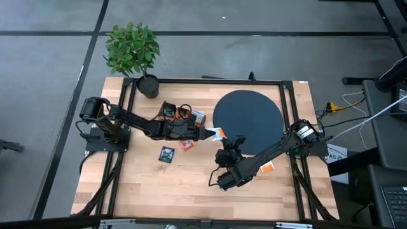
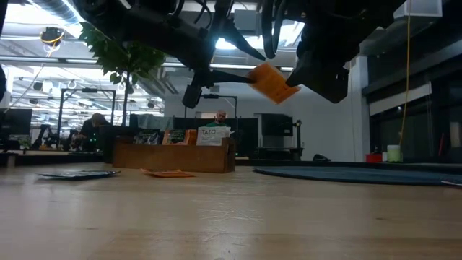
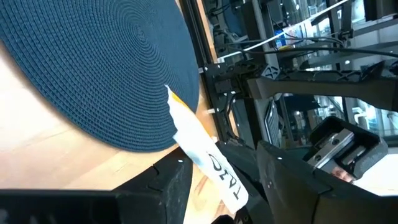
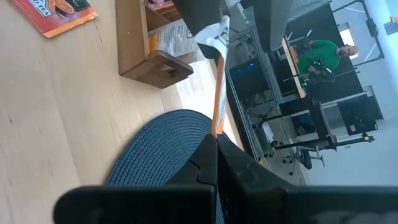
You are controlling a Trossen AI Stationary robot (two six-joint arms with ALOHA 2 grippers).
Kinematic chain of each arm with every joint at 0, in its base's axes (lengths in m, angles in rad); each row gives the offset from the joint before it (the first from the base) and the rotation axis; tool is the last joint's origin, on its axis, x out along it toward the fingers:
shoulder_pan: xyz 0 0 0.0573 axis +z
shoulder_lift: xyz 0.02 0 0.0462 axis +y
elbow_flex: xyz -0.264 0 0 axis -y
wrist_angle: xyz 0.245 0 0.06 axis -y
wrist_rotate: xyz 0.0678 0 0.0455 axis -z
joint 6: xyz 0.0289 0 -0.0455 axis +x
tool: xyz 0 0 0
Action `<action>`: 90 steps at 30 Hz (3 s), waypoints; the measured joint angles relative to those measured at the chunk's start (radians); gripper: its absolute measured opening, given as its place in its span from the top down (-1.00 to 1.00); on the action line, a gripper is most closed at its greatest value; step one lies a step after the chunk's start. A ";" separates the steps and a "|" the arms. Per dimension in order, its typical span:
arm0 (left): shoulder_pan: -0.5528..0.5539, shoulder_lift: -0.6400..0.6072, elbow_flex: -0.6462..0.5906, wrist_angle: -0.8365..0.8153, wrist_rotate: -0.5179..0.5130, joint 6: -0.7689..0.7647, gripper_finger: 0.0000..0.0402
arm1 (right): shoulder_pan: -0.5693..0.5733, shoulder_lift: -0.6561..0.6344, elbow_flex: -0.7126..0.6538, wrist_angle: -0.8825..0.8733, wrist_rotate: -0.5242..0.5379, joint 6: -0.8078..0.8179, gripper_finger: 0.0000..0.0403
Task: Pick & Place Tea
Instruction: Put the bottom white tea bag into the right section of the wooden organizer
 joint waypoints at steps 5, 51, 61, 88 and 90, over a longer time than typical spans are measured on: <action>0.004 0.000 0.000 0.000 0.013 0.000 0.33 | 0.000 0.000 0.000 0.000 0.000 0.001 1.00; 0.199 -0.132 0.002 -0.169 0.595 0.564 0.99 | 0.160 -0.212 -0.176 -0.019 -0.187 0.303 0.97; 0.221 -0.259 0.063 -0.610 0.486 0.823 0.99 | 0.138 -0.523 -0.622 0.838 -0.307 -0.082 0.98; 0.246 0.022 0.604 -1.581 0.154 1.645 0.99 | 0.007 -0.573 -1.002 1.636 -0.377 -0.272 0.95; 0.252 0.047 0.629 -1.601 0.133 1.697 0.99 | -0.007 -0.573 -1.002 1.638 -0.383 -0.301 0.95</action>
